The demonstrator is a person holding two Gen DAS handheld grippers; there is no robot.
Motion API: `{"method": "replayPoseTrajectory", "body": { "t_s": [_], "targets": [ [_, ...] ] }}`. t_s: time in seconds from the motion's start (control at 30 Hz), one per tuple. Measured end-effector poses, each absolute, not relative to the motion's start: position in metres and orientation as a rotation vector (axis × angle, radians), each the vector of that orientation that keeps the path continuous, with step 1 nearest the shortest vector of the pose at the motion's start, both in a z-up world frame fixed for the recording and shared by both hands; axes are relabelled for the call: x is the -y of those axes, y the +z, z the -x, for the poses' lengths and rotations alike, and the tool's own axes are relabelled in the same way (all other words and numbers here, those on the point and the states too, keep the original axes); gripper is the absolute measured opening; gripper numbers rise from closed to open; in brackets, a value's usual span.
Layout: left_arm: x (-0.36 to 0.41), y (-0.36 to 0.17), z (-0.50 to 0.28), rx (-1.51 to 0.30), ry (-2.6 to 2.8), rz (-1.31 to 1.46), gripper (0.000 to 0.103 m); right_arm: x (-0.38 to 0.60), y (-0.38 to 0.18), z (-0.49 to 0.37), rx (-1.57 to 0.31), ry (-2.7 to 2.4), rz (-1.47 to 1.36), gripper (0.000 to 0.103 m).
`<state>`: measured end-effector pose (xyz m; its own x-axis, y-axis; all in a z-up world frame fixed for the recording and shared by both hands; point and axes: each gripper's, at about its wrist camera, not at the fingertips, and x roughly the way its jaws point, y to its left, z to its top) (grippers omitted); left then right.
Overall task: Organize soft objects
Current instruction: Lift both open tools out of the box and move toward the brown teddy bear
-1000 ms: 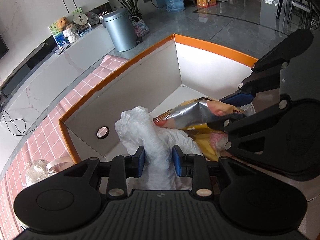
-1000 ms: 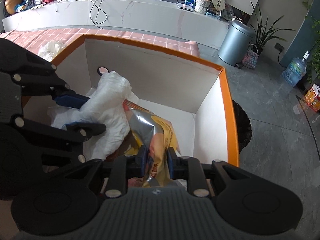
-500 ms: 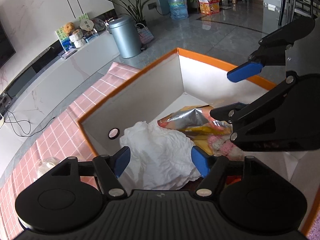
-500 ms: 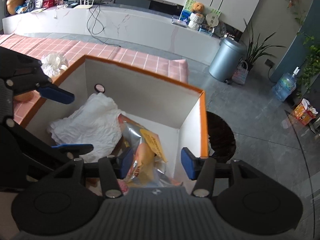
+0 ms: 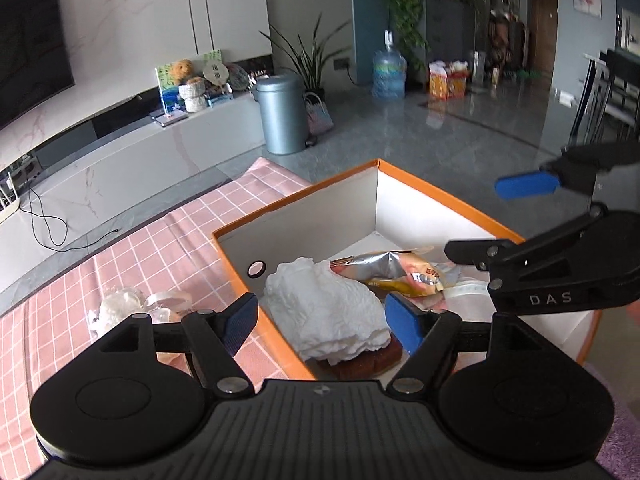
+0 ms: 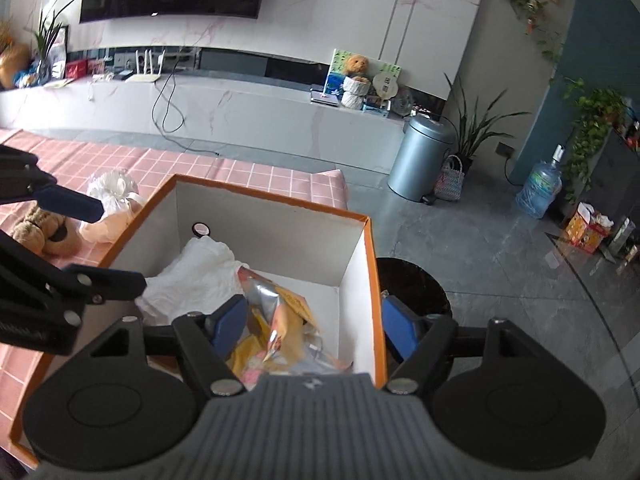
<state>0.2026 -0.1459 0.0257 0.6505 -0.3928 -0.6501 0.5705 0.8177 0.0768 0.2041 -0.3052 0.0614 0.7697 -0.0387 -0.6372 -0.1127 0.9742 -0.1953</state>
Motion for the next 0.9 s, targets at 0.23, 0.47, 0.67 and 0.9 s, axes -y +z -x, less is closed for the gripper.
{"method": "replayPoseTrajectory", "body": {
  "t_s": [0.23, 0.47, 0.67, 0.9],
  "targets": [
    [0.129, 0.027, -0.176, -0.619, -0.547, -0.206, 0.085, 0.299, 0.061, -0.175, -0.676, 0.03, 0.144, 0.078],
    [0.098, 0.026, -0.152, -0.583, -0.485, -0.095, 0.085, 0.287, 0.059, -0.146, -0.591, -0.016, 0.037, 0.084],
    [0.059, 0.026, -0.133, -0.554, -0.399, -0.025, 0.085, 0.261, 0.058, -0.133, -0.558, 0.001, -0.023, 0.084],
    [0.014, 0.02, -0.114, -0.541, -0.319, 0.065, 0.085, 0.218, 0.057, -0.12, -0.525, 0.066, 0.01, 0.087]
  ]
}}
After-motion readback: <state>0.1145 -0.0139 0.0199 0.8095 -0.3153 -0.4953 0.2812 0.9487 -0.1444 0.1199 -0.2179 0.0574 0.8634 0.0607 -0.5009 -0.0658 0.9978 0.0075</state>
